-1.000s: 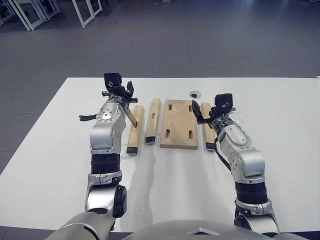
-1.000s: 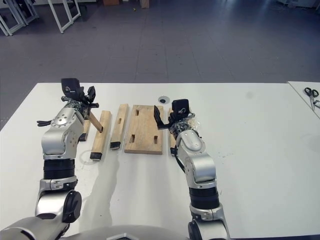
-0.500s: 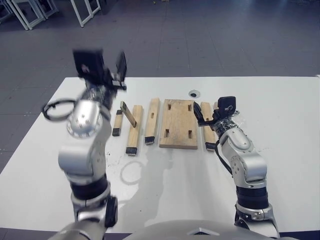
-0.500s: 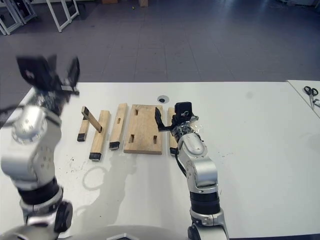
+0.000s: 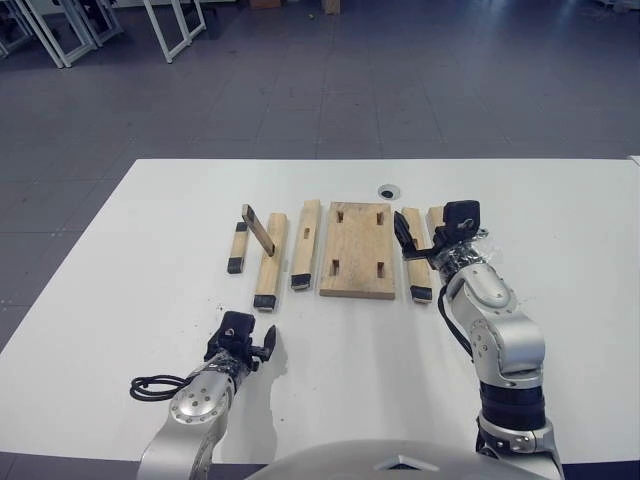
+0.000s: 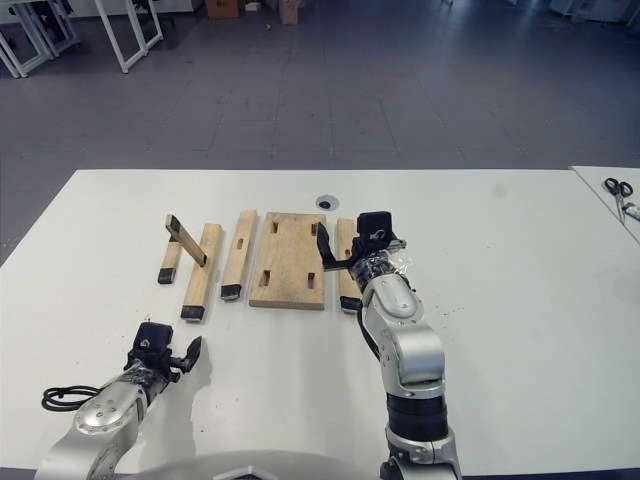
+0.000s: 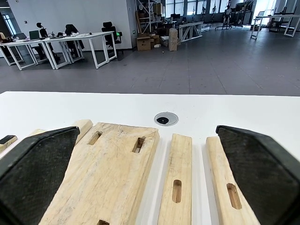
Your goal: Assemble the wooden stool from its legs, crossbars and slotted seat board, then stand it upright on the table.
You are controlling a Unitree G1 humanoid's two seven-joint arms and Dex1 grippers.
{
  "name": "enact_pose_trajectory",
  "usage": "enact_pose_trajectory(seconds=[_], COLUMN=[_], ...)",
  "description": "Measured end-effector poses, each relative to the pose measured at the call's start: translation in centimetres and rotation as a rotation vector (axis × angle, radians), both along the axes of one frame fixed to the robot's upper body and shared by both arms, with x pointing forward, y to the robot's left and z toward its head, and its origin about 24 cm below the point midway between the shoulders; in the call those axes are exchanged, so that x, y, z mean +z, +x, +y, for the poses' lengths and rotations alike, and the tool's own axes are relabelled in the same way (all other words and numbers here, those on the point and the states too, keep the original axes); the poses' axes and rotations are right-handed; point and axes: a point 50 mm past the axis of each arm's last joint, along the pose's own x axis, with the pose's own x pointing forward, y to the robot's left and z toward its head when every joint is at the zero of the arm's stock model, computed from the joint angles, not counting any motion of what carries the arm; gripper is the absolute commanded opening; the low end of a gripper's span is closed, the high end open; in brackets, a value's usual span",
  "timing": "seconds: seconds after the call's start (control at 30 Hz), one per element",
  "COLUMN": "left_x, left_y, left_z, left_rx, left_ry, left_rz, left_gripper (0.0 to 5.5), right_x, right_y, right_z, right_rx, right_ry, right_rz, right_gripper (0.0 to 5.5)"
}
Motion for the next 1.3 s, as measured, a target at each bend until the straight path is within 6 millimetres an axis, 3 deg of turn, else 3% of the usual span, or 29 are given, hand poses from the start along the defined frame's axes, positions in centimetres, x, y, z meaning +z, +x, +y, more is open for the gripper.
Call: enact_pose_trajectory(seconds=[0.13,0.2,0.47,0.6,0.7,0.73,0.77,0.83,0.9,0.93,1.03,1.13,1.3], left_x=[-1.2,-1.4,-1.7,-2.3,-1.7,-1.1,0.8,6.1,11.0,12.0,13.0,14.4,16.1], left_y=[3.6,4.7,4.7,5.6,6.2,6.3,6.9,9.0,10.5,10.6,10.3,10.7,9.9], left_z=[-0.5,-0.8,-0.8,-0.3,0.7,1.0,1.2,0.7,-1.1,-2.2,-3.5,-3.0,-4.3], left_rx=[0.035,0.052,0.106,0.134,0.201,0.223,0.224,0.138,-0.084,-0.2,-0.498,-0.603,-0.718], left_ry=[-0.08,-0.09,-0.105,-0.093,-0.129,-0.154,-0.201,-0.335,-0.54,-0.639,-0.883,-0.974,-1.074], left_rz=[-0.03,-0.035,-0.042,-0.081,-0.158,-0.189,-0.27,-0.463,-0.584,-0.578,-0.45,-0.415,-0.414], left_gripper=[3.68,3.31,2.09,2.05,2.05,2.05,2.05,2.05,2.05,2.05,2.05,2.05,2.04], right_x=[0.2,0.3,0.7,1.3,1.3,1.3,1.4,2.1,3.1,3.7,7.0,11.1,11.6], right_y=[0.2,0.3,0.6,1.6,2.5,2.8,3.2,3.7,4.1,4.3,4.3,3.4,2.8], right_z=[0.2,0.2,0.1,-0.7,-2.1,-2.8,-3.5,-3.8,-2.8,-2.1,0.1,0.9,1.5], right_rx=[0.017,0.026,0.015,-0.052,-0.123,-0.144,-0.139,-0.054,0.107,0.198,0.576,0.874,0.939], right_ry=[-0.003,-0.011,-0.022,-0.037,-0.081,-0.092,-0.066,0.048,0.253,0.345,0.654,0.785,0.831], right_rz=[-0.005,0.0,0.0,-0.004,0.007,0.011,0.017,0.03,0.086,0.116,0.157,0.104,0.14], right_gripper=[5.38,5.38,5.38,5.38,5.5,5.5,5.5,5.5,5.5,5.5,5.5,5.5,5.5])
